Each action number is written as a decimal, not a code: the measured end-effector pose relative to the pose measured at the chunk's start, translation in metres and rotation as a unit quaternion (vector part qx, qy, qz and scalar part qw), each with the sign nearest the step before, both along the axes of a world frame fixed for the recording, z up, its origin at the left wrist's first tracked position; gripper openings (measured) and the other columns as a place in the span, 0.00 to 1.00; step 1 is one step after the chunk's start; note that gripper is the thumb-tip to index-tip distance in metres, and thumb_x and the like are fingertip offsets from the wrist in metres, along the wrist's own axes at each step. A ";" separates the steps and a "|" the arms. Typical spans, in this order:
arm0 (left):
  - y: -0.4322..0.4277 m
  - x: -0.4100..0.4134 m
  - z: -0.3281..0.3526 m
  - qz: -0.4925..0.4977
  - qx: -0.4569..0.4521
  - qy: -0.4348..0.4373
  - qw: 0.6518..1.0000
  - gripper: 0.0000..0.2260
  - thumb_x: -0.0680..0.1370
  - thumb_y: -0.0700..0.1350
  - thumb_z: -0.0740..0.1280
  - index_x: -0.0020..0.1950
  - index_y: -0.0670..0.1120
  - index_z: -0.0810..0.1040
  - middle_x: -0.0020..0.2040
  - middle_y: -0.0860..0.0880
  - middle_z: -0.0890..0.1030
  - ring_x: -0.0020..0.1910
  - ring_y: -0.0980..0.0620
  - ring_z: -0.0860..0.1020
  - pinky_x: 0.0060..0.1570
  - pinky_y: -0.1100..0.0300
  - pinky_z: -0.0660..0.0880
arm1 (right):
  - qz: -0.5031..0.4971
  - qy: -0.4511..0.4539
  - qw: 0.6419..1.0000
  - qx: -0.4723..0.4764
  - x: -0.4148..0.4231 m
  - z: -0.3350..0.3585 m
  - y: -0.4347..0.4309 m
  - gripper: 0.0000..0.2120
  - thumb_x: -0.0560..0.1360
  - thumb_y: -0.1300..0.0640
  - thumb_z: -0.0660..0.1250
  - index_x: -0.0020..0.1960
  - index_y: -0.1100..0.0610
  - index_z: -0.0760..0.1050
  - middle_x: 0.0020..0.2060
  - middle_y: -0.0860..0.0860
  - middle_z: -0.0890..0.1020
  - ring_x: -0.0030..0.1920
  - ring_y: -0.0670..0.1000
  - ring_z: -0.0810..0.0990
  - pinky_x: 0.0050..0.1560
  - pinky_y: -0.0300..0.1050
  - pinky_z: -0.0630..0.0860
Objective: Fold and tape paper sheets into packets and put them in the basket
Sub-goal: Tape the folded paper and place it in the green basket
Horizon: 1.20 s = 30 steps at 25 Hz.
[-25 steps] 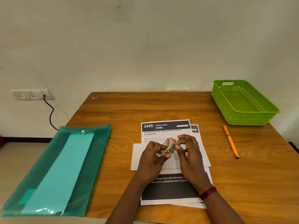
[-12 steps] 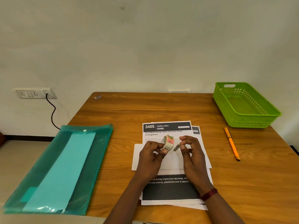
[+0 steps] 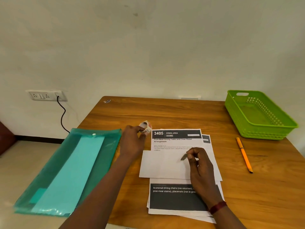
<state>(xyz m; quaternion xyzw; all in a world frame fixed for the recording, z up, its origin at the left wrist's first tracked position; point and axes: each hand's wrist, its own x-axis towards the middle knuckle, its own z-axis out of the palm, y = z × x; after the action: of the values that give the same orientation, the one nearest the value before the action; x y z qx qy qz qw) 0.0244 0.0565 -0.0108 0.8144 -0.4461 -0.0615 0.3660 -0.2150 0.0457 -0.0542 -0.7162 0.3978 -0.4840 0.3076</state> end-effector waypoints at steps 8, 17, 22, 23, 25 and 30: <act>-0.024 0.040 -0.002 -0.020 0.166 -0.235 0.958 0.14 0.81 0.47 0.63 0.66 0.49 0.77 0.62 0.44 0.74 0.63 0.45 0.69 0.61 0.46 0.70 | -0.011 -0.010 0.999 0.036 0.000 0.000 0.001 0.06 0.80 0.59 0.60 0.47 0.50 0.72 0.43 0.40 0.79 0.47 0.44 0.78 0.47 0.43 0.76; -0.034 0.047 -0.010 -0.027 0.191 -0.254 0.948 0.15 0.81 0.48 0.62 0.68 0.51 0.74 0.64 0.44 0.73 0.66 0.44 0.68 0.64 0.41 0.67 | -0.025 0.028 0.999 0.007 0.001 -0.003 0.000 0.04 0.80 0.53 0.58 0.48 0.49 0.70 0.45 0.40 0.77 0.50 0.40 0.75 0.47 0.34 0.72; -0.023 0.030 -0.010 0.002 0.102 -0.241 0.965 0.15 0.78 0.46 0.65 0.66 0.52 0.73 0.63 0.46 0.72 0.63 0.45 0.68 0.60 0.46 0.68 | -0.031 0.062 0.996 -0.062 0.001 -0.008 -0.001 0.09 0.78 0.60 0.59 0.50 0.46 0.67 0.47 0.36 0.73 0.50 0.41 0.74 0.47 0.29 0.70; -0.019 0.021 -0.010 0.004 0.082 -0.228 0.970 0.15 0.78 0.46 0.67 0.65 0.51 0.74 0.63 0.46 0.73 0.63 0.45 0.68 0.59 0.46 0.68 | -0.031 0.060 0.996 -0.066 0.001 -0.007 -0.001 0.11 0.79 0.63 0.60 0.50 0.46 0.67 0.47 0.36 0.72 0.50 0.41 0.73 0.47 0.29 0.70; -0.009 0.001 -0.011 -0.008 0.050 -0.203 0.978 0.16 0.76 0.46 0.68 0.64 0.51 0.74 0.63 0.46 0.74 0.63 0.44 0.68 0.57 0.47 0.68 | -0.044 0.055 0.996 -0.063 0.002 -0.007 -0.001 0.12 0.78 0.65 0.61 0.50 0.48 0.68 0.47 0.36 0.72 0.50 0.41 0.73 0.48 0.28 0.70; 0.011 -0.037 -0.023 -0.076 0.018 -0.207 0.975 0.14 0.76 0.47 0.68 0.61 0.50 0.75 0.59 0.47 0.74 0.60 0.45 0.69 0.51 0.49 0.67 | -0.043 0.051 0.996 -0.066 0.000 -0.008 -0.003 0.11 0.78 0.67 0.62 0.50 0.51 0.69 0.46 0.45 0.74 0.49 0.42 0.74 0.48 0.29 0.70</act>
<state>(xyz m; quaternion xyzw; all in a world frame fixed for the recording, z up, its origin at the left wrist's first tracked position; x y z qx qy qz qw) -0.0127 0.0679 -0.0337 0.7796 -0.5716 0.0730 0.2455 -0.2147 0.0427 -0.0622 -0.7410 0.4105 -0.4850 0.2174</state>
